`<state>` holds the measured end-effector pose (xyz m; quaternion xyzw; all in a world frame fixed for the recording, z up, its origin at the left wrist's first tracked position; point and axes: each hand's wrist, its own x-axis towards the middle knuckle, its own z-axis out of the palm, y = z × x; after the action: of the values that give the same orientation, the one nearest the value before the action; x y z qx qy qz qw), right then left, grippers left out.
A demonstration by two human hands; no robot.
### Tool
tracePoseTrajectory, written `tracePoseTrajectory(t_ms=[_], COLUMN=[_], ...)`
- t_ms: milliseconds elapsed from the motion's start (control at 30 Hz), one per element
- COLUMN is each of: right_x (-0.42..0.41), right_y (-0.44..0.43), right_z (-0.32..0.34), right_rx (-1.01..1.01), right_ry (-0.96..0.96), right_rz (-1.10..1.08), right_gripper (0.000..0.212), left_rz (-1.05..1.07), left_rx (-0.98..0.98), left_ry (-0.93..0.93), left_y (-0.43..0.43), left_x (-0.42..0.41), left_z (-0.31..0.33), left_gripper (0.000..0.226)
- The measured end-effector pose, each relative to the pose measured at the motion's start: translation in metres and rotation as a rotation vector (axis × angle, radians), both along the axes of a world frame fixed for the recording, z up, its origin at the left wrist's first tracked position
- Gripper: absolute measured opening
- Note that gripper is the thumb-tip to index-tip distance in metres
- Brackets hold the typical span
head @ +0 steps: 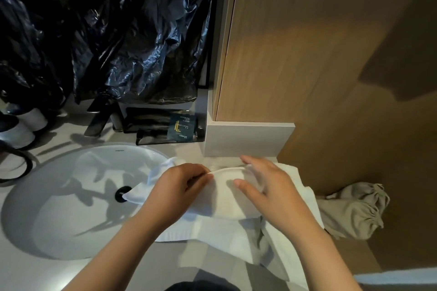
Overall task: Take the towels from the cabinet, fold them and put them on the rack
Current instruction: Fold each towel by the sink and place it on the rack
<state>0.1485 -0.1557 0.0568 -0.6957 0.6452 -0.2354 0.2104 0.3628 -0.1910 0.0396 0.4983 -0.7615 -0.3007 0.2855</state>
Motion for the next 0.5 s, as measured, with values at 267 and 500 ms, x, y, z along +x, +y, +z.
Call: tracePoseTrajectory(t_ms=[267, 500], right_x=[0.005, -0.019], right_y=[-0.003, -0.002], right_z=[0.007, 0.013], right_rx=[-0.220, -0.348], right_ry=[-0.075, -0.172], right_rz=[0.013, -0.133], right_gripper=[0.015, 0.018], left_rz=[-0.001, 0.286], left_rx=[-0.160, -0.161], left_ry=[-0.049, -0.187], left_y=[0.000, -0.014], left_x=[0.024, 0.081], left_z=[0.002, -0.033], left_gripper=[0.009, 0.005])
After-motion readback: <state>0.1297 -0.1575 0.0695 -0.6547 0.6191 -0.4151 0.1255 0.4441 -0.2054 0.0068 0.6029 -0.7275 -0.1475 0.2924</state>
